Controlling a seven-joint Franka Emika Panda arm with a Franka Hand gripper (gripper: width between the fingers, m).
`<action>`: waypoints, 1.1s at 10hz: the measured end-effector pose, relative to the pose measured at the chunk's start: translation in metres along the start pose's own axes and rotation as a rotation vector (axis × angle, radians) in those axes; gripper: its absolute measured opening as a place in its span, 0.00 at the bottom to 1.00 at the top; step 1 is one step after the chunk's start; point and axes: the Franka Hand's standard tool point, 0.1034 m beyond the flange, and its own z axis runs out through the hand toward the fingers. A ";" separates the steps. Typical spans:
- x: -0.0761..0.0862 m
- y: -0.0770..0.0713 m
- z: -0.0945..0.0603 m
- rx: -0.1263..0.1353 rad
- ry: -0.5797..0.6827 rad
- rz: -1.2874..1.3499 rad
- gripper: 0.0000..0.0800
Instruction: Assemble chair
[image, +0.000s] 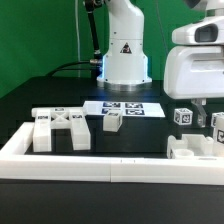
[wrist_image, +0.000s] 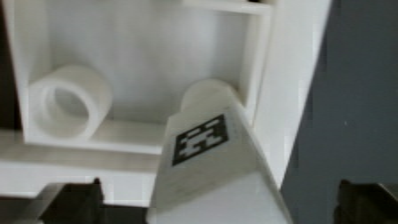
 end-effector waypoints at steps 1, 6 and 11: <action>0.000 0.001 0.000 -0.015 -0.002 -0.098 0.81; 0.000 0.002 0.000 -0.016 -0.002 -0.117 0.36; 0.000 0.001 0.000 0.001 0.004 0.227 0.36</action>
Offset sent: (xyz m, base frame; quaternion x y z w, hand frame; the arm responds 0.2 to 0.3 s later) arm 0.0000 0.0000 0.0000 0.0000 0.0000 0.0000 1.0000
